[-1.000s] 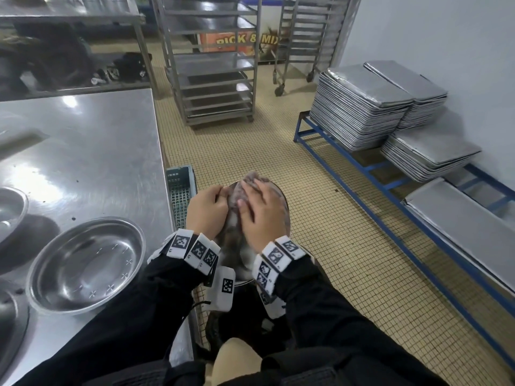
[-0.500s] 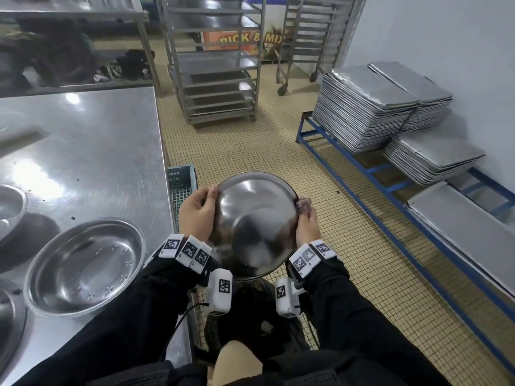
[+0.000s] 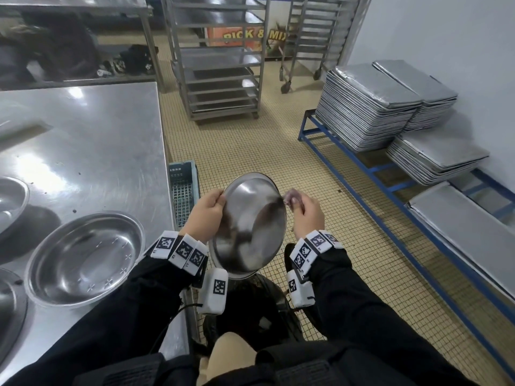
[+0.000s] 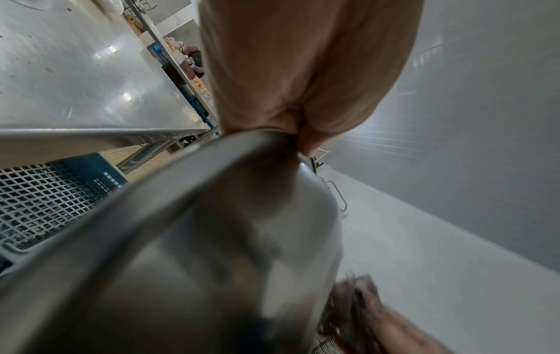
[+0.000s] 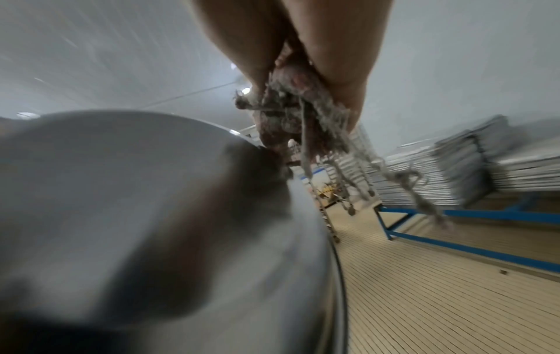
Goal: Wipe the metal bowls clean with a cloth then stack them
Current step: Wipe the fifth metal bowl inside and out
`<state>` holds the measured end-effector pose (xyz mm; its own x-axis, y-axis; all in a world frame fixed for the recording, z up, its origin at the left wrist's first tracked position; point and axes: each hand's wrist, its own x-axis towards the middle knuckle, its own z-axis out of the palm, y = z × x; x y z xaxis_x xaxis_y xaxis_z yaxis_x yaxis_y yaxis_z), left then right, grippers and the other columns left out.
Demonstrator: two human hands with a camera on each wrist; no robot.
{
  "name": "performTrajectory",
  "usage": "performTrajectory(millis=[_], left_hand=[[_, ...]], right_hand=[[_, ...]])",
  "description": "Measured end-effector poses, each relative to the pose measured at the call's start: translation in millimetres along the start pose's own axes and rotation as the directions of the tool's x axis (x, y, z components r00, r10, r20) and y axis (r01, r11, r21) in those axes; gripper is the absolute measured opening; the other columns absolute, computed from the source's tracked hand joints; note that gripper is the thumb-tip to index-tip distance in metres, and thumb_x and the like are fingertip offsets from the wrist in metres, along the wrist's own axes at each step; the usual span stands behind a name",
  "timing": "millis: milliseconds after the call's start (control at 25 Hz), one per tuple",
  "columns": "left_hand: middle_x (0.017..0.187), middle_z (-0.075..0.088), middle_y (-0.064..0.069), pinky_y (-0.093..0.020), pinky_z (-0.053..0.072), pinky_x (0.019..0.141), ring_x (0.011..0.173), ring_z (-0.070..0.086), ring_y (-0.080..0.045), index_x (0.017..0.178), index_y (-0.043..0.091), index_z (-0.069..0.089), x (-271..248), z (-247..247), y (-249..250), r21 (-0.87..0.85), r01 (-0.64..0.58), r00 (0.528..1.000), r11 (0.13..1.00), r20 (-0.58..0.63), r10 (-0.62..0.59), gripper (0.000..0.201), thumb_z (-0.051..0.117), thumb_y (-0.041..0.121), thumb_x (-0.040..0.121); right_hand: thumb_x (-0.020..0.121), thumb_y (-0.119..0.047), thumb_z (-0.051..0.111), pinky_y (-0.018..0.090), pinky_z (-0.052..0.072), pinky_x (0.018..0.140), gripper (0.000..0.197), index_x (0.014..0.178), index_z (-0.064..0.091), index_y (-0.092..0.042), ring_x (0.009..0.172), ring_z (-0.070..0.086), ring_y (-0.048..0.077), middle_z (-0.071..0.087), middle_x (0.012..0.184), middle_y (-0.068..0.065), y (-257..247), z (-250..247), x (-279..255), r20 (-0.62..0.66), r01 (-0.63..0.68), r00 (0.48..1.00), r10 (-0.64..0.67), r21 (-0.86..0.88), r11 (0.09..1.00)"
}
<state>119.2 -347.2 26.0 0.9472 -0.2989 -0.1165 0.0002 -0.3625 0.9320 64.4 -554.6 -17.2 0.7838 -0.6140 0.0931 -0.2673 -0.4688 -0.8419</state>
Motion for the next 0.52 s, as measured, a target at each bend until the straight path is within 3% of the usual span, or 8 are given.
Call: performTrajectory(millis=[120, 240, 320, 400, 520], left_hand=[[0.105, 0.062, -0.022, -0.053, 0.047, 0.094, 0.102, 0.058, -0.039, 0.106, 0.004, 0.06, -3, 2, 6, -0.048, 0.023, 0.999, 0.999, 0.032, -0.022, 0.023, 0.039, 0.012, 0.102], [0.104, 0.066, -0.02, -0.045, 0.054, 0.088, 0.099, 0.064, -0.036, 0.106, 0.009, 0.061, -10, 4, 17, -0.152, 0.046, 0.995, 0.987, 0.096, -0.031, 0.021, 0.042, 0.004, 0.1], [0.101, 0.069, -0.017, -0.037, 0.059, 0.079, 0.094, 0.068, -0.031, 0.105, 0.012, 0.062, -14, 4, 23, -0.192, 0.044, 0.992, 0.98, 0.121, -0.021, 0.022, 0.045, 0.001, 0.098], [0.098, 0.07, -0.013, -0.034, 0.059, 0.076, 0.091, 0.07, -0.027, 0.103, 0.012, 0.064, -16, 5, 24, -0.171, 0.032, 0.994, 0.985, 0.108, -0.014, 0.022, 0.046, 0.001, 0.097], [0.095, 0.071, -0.013, -0.046, 0.058, 0.08, 0.089, 0.069, -0.028, 0.104, 0.007, 0.065, -18, 6, 22, -0.119, 0.004, 0.998, 0.993, 0.069, 0.004, 0.02, 0.048, 0.002, 0.097]], right_hand=[[0.092, -0.019, 0.057, 0.024, 0.047, 0.091, 0.027, 0.119, 0.059, -0.019, 0.104, 0.056, 0.007, 0.061, 0.115, -0.006, -38, -1, -25, -0.013, 0.198, 0.98, -0.197, 0.092, 0.976], [0.089, -0.015, 0.061, 0.021, 0.044, 0.096, 0.025, 0.114, 0.062, -0.017, 0.11, 0.054, 0.007, 0.059, 0.118, -0.004, -54, 10, -55, -0.046, 0.392, 0.92, -0.39, 0.083, 0.916], [0.089, -0.022, 0.059, 0.025, 0.041, 0.1, 0.027, 0.116, 0.063, -0.02, 0.117, 0.051, 0.012, 0.055, 0.125, -0.002, -47, 21, -62, -0.031, 0.474, 0.881, -0.473, 0.019, 0.881], [0.09, -0.033, 0.054, 0.027, 0.04, 0.103, 0.033, 0.12, 0.063, -0.023, 0.122, 0.048, 0.015, 0.052, 0.13, 0.0, -41, 27, -59, 0.012, 0.495, 0.869, -0.495, -0.003, 0.869], [0.09, -0.035, 0.055, 0.019, 0.04, 0.098, 0.034, 0.122, 0.062, -0.024, 0.117, 0.048, 0.011, 0.052, 0.13, 0.0, -49, 31, -40, 0.055, 0.414, 0.909, -0.414, -0.004, 0.91]])
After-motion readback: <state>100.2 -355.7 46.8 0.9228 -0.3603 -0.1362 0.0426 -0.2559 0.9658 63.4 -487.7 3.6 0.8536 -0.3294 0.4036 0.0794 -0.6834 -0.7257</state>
